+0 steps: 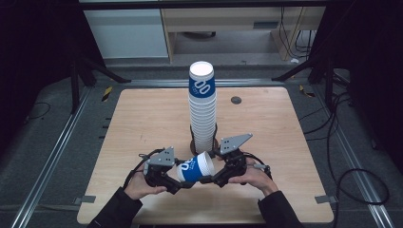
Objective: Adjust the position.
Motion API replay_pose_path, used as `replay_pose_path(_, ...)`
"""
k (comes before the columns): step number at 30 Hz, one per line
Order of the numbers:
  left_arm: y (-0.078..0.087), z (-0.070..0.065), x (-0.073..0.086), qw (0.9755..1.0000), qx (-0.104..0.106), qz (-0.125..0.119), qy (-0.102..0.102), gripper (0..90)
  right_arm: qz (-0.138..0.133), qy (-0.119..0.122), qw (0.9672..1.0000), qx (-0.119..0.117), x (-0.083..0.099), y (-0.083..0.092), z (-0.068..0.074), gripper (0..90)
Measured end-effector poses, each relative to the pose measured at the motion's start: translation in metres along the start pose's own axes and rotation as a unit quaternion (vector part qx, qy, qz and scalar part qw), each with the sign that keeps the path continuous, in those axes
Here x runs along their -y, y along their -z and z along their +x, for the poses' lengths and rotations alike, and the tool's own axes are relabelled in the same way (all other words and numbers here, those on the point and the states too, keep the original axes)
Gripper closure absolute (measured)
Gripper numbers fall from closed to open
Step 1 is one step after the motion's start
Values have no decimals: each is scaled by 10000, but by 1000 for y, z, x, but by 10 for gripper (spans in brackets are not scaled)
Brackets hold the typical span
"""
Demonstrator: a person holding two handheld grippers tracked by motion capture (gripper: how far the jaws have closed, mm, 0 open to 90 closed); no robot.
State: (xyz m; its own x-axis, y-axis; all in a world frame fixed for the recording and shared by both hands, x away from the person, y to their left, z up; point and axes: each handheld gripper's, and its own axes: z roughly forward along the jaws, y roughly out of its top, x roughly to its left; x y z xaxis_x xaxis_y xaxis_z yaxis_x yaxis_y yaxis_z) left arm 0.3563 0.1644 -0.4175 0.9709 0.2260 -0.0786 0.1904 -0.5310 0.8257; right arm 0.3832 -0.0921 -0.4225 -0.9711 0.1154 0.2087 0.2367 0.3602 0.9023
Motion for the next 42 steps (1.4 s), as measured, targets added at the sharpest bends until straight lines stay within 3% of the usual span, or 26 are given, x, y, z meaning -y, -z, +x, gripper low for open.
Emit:
replay_pose_path(10, 0, 0, 0, 10000, 21, -8, 7, 273, 2, 1, 10000, -35, -1, 3, 0, 152)
replay_pose_path(18, 2, 3, 1, 9999, 7, 79, 107, 217, 35, 72, 9999, 95, -2, 7, 1, 161)
replay_pose_path(23, 5, 8, 3, 9992, 41, 373, 165, 176, 176, 151, 9994, 267, -2, 10, 0, 160)
replay_pose_path(27, -1, 10, 5, 9977, 10, 659, 172, 169, 560, 289, 9973, 380, 0, 2, 2, 158)
replay_pose_path(34, -14, 5, 7, 9939, 145, 1092, 8, 209, 911, 414, 9948, 216, 3, -16, 6, 156)
replay_pose_path(42, -21, 2, 8, 9923, 172, 1222, -56, 273, 929, 469, 9945, 137, 3, -20, 8, 155)
